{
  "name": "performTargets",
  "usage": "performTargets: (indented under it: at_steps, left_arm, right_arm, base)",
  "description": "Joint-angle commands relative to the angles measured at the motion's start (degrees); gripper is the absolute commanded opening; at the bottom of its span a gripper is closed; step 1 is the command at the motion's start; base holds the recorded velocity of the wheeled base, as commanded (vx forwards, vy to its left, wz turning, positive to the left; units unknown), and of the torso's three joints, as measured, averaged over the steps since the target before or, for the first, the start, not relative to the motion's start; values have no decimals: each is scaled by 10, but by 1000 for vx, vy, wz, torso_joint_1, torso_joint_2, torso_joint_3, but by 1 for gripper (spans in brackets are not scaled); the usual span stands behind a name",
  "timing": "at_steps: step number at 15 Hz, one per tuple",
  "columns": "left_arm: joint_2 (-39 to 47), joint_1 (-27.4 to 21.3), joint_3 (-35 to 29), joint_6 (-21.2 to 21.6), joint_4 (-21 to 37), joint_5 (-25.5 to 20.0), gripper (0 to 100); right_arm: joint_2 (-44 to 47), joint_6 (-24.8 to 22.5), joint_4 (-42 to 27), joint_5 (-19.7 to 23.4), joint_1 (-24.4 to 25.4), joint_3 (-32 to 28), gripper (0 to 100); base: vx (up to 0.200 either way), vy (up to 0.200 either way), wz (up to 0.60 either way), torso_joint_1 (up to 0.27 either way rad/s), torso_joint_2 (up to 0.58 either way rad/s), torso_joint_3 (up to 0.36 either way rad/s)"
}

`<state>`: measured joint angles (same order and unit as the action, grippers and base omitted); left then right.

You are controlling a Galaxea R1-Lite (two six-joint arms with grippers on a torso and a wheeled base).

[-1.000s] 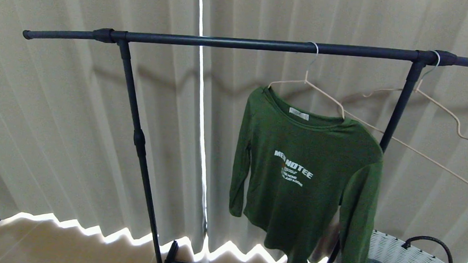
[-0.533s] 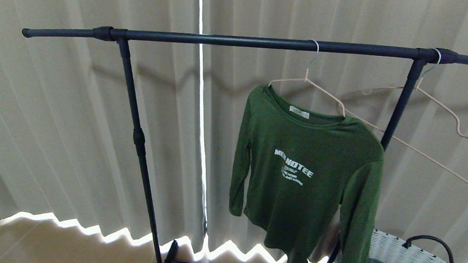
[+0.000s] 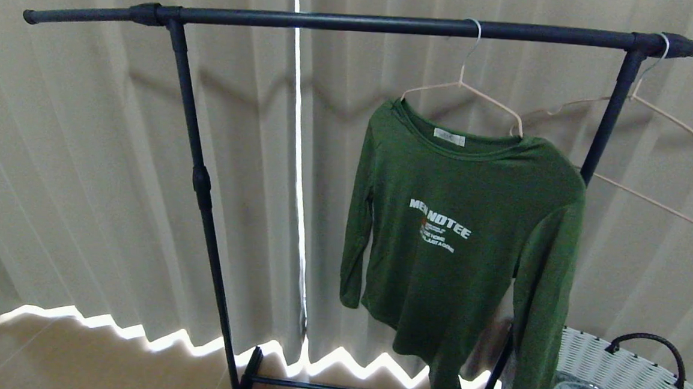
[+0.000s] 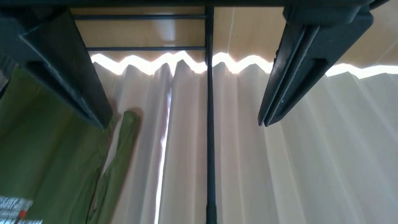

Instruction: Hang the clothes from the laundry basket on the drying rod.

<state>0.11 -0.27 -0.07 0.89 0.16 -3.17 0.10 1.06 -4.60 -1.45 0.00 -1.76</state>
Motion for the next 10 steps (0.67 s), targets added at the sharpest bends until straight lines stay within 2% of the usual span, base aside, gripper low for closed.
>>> performTargets:
  at_steps: [1, 6, 10]
  left_arm:
    - [0, 0, 0, 0, 0, 0, 100]
    - [0, 0, 0, 0, 0, 0, 100]
    - [0, 0, 0, 0, 0, 0, 100]
  right_arm:
    - [-1, 0, 0, 0, 0, 0, 100]
    - [-1, 0, 0, 0, 0, 0, 100]
    - [-1, 0, 0, -1, 0, 0, 100]
  base:
    - [0, 0, 0, -159, 442, 295]
    - [0, 0, 0, -130, 435, 295]
    - [0, 0, 0, -29, 99, 74]
